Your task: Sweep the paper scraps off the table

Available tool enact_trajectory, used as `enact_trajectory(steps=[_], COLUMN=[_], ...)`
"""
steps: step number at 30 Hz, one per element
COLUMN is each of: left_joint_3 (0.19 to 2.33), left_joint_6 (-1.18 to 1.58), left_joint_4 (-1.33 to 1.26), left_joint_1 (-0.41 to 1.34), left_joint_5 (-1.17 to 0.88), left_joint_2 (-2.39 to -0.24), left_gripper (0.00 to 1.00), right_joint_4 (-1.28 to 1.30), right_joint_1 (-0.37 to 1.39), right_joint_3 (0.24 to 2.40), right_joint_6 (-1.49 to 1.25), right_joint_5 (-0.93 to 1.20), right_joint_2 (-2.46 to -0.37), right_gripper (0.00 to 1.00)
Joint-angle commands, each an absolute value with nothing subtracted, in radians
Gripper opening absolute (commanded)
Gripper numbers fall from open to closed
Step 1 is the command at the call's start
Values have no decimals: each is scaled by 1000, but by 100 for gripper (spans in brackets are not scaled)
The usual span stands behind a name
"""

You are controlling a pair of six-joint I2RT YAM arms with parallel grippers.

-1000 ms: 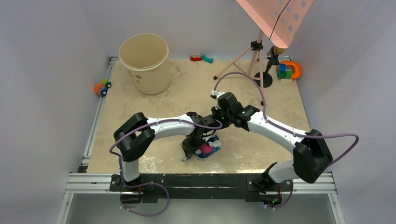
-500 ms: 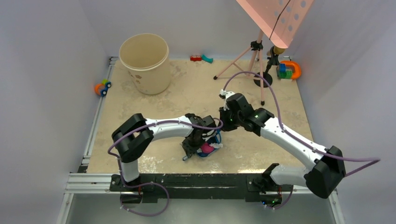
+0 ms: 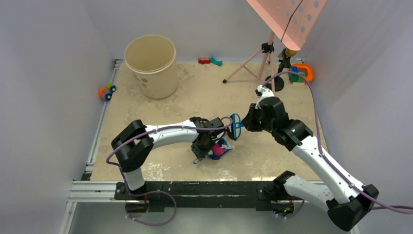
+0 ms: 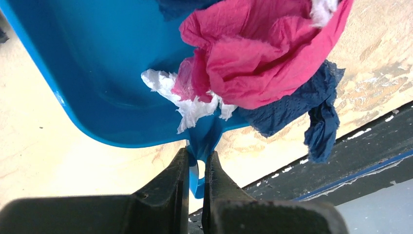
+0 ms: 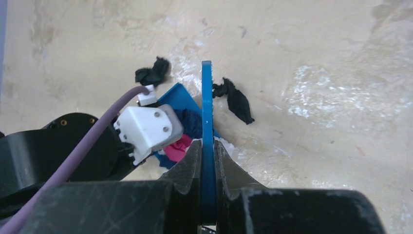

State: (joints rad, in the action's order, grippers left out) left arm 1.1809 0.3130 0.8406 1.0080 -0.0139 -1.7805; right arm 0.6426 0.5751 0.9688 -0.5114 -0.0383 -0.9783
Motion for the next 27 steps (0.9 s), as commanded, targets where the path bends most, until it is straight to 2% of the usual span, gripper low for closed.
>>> enact_trajectory(steps=[1, 8, 19, 27], left_joint_3=[1237, 1267, 1331, 1507], left_joint_6=[345, 375, 355, 312], left_joint_4=[887, 933, 1030, 1224], left_joint_1=[1000, 980, 868, 727], left_joint_5=[16, -18, -174, -210], left_joint_2=[-1736, -1699, -1591, -1582], left_gripper=[0, 0, 0, 0], right_joint_4=[672, 736, 750, 741], right_joint_1=[568, 568, 568, 568], right_joint_3=[1002, 993, 980, 974], right_joint_6=[-585, -632, -619, -615], right_joint_5=[-219, -381, -393, -369], right_joint_2=[-887, -805, -759, -745], right_gripper=[0, 0, 0, 0])
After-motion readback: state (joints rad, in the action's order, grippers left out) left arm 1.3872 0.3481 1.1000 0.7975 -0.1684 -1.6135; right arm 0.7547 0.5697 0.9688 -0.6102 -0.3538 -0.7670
